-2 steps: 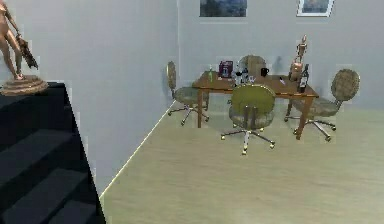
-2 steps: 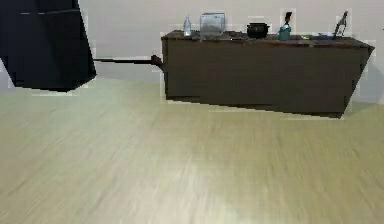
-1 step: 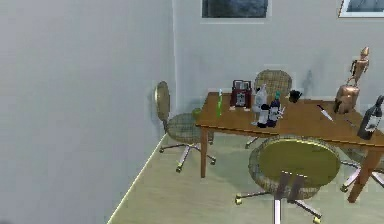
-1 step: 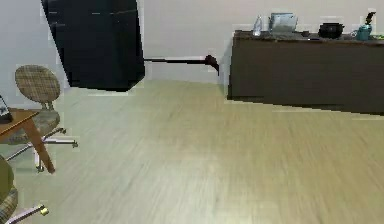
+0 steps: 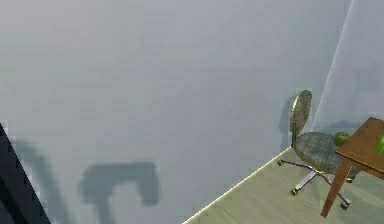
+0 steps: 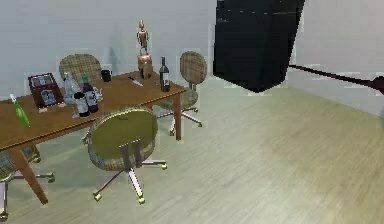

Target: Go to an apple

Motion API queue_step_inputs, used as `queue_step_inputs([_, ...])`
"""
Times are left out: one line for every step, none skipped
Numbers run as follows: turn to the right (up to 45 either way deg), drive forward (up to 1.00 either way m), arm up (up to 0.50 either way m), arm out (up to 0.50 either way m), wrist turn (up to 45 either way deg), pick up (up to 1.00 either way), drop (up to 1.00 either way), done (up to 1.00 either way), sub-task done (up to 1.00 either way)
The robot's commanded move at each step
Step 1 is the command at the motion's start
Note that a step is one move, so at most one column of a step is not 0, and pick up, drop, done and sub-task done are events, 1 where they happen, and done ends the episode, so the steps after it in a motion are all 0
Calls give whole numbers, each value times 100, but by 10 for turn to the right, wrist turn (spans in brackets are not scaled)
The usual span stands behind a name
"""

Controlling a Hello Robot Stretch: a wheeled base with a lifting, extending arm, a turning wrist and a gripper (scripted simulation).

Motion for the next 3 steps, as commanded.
queue_step_inputs([0, 5, 0, 0, 0, 0, 0, 0, 0])
queue_step_inputs([330, 0, 0, 0, 0, 0, 0, 0, 0])
queue_step_inputs([0, 85, 0, 0, 0, 0, 0, 0, 0])
